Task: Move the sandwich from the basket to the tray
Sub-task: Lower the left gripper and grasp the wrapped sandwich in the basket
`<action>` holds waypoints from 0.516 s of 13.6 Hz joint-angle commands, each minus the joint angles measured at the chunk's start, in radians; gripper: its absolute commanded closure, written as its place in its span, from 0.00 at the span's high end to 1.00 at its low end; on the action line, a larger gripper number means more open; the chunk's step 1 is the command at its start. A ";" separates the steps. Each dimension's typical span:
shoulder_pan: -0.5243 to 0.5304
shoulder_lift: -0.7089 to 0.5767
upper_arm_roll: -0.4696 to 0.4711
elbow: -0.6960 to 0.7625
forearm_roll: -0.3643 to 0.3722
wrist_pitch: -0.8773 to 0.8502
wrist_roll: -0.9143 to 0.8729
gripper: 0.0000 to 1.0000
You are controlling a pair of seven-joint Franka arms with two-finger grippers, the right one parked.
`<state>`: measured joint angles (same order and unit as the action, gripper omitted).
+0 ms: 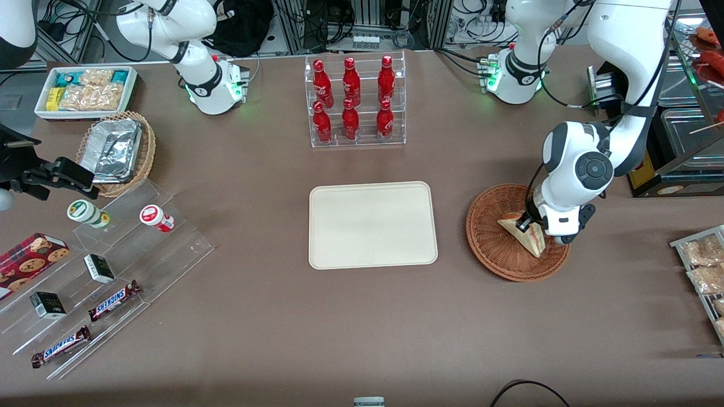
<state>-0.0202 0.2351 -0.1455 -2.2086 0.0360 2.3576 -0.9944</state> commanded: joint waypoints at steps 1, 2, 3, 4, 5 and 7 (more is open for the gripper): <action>-0.010 -0.042 -0.005 0.084 0.010 -0.191 0.029 0.06; -0.027 -0.043 -0.008 0.122 0.010 -0.275 0.084 0.06; -0.056 -0.040 -0.006 0.144 0.010 -0.314 0.129 0.06; -0.084 -0.040 -0.006 0.157 0.010 -0.323 0.150 0.05; -0.107 -0.040 -0.008 0.161 0.010 -0.323 0.154 0.05; -0.186 -0.033 -0.008 0.176 0.010 -0.324 0.155 0.04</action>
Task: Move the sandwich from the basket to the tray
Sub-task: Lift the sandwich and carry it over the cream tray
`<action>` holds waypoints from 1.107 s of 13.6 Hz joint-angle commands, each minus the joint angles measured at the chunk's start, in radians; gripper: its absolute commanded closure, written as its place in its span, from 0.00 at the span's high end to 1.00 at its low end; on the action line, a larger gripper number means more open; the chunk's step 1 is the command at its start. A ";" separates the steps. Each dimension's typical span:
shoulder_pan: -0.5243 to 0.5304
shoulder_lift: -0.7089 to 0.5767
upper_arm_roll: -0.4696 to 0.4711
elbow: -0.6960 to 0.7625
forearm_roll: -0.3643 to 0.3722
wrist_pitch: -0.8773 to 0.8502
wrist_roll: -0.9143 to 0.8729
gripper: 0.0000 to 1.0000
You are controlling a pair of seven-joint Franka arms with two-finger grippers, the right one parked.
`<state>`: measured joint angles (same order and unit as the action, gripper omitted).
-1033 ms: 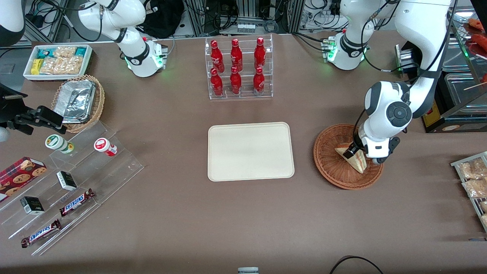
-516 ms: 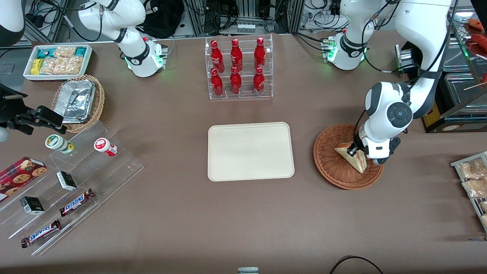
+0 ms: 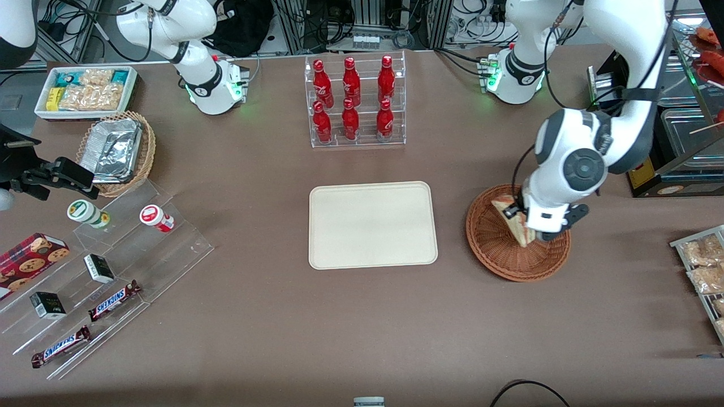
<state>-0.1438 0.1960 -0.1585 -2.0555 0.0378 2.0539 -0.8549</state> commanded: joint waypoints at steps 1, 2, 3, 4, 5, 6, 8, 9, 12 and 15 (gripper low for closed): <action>-0.104 0.020 0.005 0.037 0.010 -0.020 0.019 0.05; -0.140 0.035 0.005 0.053 0.008 -0.020 0.055 0.05; -0.167 0.057 0.005 0.078 0.005 -0.020 0.083 0.05; -0.199 0.086 0.004 0.102 0.001 -0.020 0.083 0.05; -0.239 0.115 0.004 0.125 -0.006 -0.014 0.083 0.05; -0.265 0.143 0.004 0.150 -0.007 -0.009 0.083 0.05; -0.313 0.195 -0.006 0.213 -0.027 -0.009 0.080 0.05; -0.330 0.213 -0.010 0.240 -0.050 -0.009 0.077 0.05; -0.378 0.273 -0.012 0.325 -0.099 -0.009 0.076 0.05; -0.434 0.339 -0.010 0.417 -0.130 -0.009 0.028 0.05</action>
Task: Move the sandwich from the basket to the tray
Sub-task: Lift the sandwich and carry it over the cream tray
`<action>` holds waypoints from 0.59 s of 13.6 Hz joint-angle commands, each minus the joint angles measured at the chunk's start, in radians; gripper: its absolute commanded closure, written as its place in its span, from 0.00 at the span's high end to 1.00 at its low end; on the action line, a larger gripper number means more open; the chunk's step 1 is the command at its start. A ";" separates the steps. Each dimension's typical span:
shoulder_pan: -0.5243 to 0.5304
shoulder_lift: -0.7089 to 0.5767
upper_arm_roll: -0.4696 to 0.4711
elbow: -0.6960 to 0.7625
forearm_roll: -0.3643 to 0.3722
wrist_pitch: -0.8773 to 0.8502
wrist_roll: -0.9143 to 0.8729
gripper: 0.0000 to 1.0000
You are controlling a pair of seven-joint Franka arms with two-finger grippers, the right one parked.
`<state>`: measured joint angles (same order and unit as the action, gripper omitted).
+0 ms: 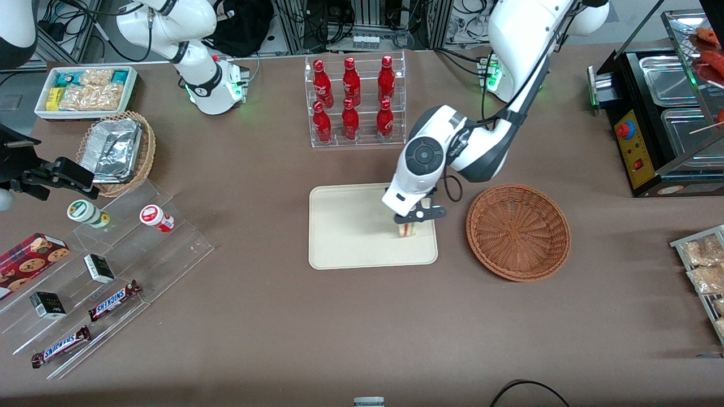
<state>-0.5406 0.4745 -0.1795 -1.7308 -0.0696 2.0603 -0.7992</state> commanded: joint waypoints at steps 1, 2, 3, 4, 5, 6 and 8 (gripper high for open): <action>-0.050 0.093 0.011 0.129 -0.016 -0.016 -0.059 0.05; -0.061 0.122 0.011 0.163 -0.013 -0.017 -0.086 0.05; -0.070 0.148 0.011 0.189 -0.012 -0.016 -0.100 0.05; -0.081 0.173 0.012 0.215 -0.012 -0.016 -0.115 0.05; -0.091 0.196 0.012 0.243 -0.007 -0.017 -0.132 0.05; -0.096 0.213 0.014 0.261 -0.007 -0.017 -0.144 0.05; -0.117 0.237 0.017 0.292 0.011 -0.019 -0.166 0.05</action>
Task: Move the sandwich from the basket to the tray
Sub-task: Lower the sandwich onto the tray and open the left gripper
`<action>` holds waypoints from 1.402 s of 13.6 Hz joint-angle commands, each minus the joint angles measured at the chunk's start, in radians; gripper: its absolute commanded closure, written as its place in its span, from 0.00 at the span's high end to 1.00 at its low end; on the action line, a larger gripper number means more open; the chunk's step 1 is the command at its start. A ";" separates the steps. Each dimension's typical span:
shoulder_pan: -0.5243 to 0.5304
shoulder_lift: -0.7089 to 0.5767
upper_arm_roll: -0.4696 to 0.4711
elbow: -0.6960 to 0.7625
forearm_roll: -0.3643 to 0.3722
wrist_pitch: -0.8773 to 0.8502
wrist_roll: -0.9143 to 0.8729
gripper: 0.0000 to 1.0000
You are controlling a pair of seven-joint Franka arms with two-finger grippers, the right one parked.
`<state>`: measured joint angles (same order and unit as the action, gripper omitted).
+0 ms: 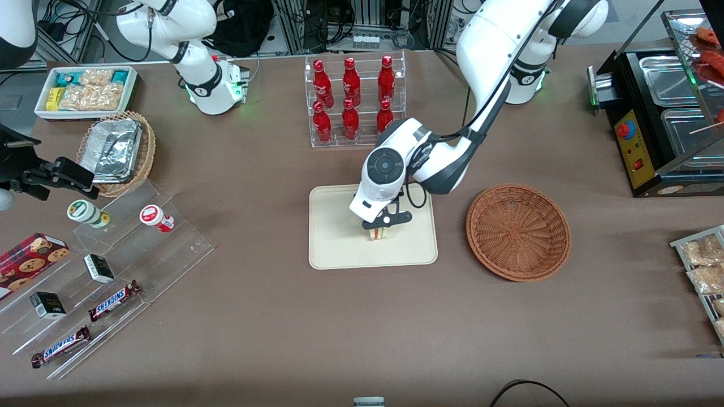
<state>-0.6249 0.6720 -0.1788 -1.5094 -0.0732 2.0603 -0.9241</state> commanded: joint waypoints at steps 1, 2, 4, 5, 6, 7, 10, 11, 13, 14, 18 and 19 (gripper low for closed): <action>-0.035 0.052 0.016 0.078 0.047 -0.019 -0.070 0.05; -0.036 0.055 0.015 0.081 0.079 -0.017 -0.094 0.05; -0.036 0.057 0.015 0.081 0.096 -0.017 -0.105 0.05; -0.036 0.057 0.015 0.080 0.098 -0.017 -0.105 0.05; -0.036 0.057 0.015 0.080 0.098 -0.017 -0.105 0.05; -0.038 0.058 0.015 0.080 0.099 -0.017 -0.105 0.06; -0.049 0.063 0.015 0.078 0.142 -0.017 -0.114 0.10; -0.050 0.061 0.015 0.075 0.147 -0.017 -0.131 0.27; -0.049 0.058 0.015 0.072 0.145 -0.017 -0.140 1.00; -0.049 0.055 0.015 0.074 0.133 -0.017 -0.142 1.00; -0.044 -0.021 0.016 0.075 0.148 -0.087 -0.131 1.00; -0.038 -0.046 0.018 0.077 0.148 -0.116 -0.124 1.00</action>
<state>-0.6572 0.6921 -0.1751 -1.4297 0.0590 2.0114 -1.0403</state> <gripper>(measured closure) 0.110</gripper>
